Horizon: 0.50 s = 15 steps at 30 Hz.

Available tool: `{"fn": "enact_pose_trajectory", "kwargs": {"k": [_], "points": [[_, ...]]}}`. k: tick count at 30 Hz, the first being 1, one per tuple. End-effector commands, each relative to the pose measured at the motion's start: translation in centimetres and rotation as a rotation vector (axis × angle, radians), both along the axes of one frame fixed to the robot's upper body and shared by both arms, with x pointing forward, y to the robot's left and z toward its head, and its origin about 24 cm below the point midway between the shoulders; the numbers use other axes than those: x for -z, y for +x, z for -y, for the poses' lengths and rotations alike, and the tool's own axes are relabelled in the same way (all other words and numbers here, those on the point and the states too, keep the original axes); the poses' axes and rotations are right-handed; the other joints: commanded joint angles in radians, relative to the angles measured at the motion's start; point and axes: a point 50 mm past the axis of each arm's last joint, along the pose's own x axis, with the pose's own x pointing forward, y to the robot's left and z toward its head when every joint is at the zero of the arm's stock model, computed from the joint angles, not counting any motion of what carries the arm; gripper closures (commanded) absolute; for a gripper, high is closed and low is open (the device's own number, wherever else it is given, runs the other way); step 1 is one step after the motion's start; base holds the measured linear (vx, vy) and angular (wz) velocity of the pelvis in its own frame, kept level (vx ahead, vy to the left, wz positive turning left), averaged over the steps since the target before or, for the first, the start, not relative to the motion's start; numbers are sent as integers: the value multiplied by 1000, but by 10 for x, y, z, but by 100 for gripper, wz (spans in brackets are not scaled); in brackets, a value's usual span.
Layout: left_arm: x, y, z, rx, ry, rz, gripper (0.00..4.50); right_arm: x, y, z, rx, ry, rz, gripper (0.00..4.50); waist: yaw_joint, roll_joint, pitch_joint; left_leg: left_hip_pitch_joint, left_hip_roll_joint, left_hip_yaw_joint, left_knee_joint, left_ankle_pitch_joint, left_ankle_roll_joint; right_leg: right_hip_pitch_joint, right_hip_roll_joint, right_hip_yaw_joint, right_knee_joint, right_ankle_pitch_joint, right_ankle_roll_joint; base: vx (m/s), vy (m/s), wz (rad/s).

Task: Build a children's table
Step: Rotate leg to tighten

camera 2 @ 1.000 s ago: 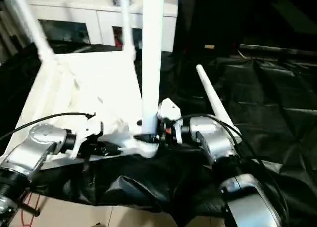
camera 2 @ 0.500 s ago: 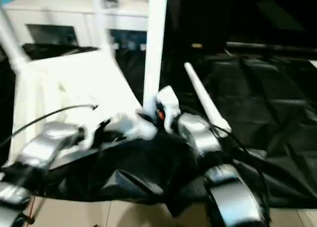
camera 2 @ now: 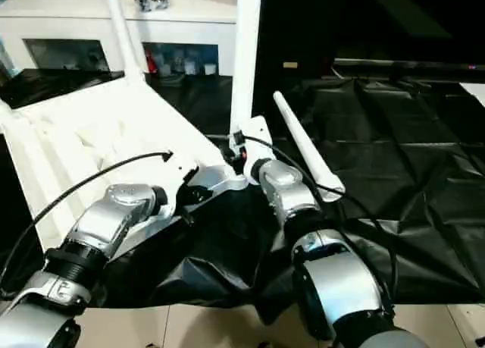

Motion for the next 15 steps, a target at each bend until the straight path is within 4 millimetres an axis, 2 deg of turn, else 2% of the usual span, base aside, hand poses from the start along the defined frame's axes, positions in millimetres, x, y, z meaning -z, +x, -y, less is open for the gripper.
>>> {"fn": "enact_pose_trajectory", "kwargs": {"k": [1, 3, 5, 6, 7, 8, 9, 12, 14, 15], "points": [[-28, 15, -3, -46, 1, 145, 450, 50, -29, -15, -61, -23, -244, 260, -8, 13, -45, 35, 15, -14, -79, -655, -12, 12, -61, 16, -102, -615, -53, 0, 0, 0], [-29, 14, -3, -35, 5, 154, 450, 49, -29, -16, -65, -55, -229, 260, -10, 14, -42, 33, 16, -15, -81, -663, -11, 13, -60, 13, -103, -619, -48, 0, 0, 0], [-28, 14, -4, -21, 8, 159, 450, 47, -28, -18, -79, -40, -228, 260, -11, 18, -41, 37, 16, -15, -80, -674, -11, 11, -59, 10, -106, -628, -40, 0, 0, 0], [-28, 13, -3, -5, 10, 165, 450, 46, -28, -18, -81, -29, -227, 260, -13, 17, -41, 37, 17, -16, -82, -680, -9, 13, -58, 8, -106, -628, -35, 0, 0, 0], [-28, 13, -3, -2, 10, 166, 450, 46, -28, -18, -81, -27, -227, 225, -13, 17, -41, 37, 17, -16, -82, -680, -9, 13, -58, 8, -106, -628, -35, 0, 0, 0], [-28, 12, -3, 11, 11, 168, 450, 44, -27, -19, -85, -21, -220, 225, -12, 17, -41, 37, 17, -15, -83, -679, -8, 11, -59, 11, -106, -627, -37, 0, 0, 0], [-28, 11, -3, 26, 11, 171, 450, 41, -25, -19, -90, -15, -212, 188, -13, 18, -40, 36, 17, -15, -83, -676, -9, 11, -60, 12, -105, -629, -39, 0, 0, 0], [-29, 10, -2, 47, 9, 178, 450, 38, -23, -20, -100, -8, -198, 181, -16, 19, -39, 29, 18, -18, -87, -677, -11, 15, -62, 14, -102, -626, -41, 0, 0, 0], [-30, 8, -4, 89, 9, 185, 450, 30, -20, -22, -130, 0, -160, 156, -19, 16, -41, 22, 18, -20, -88, -666, -10, 20, -65, 18, -97, -619, -46, 0, 0, 0], [-30, 7, -4, 97, 6, 185, 450, 27, -19, -23, -141, 3, -150, 145, -19, 19, -41, 25, 17, -17, -86, -652, -9, 14, -68, 25, -96, -609, -62, 0, 0, 0]]}}
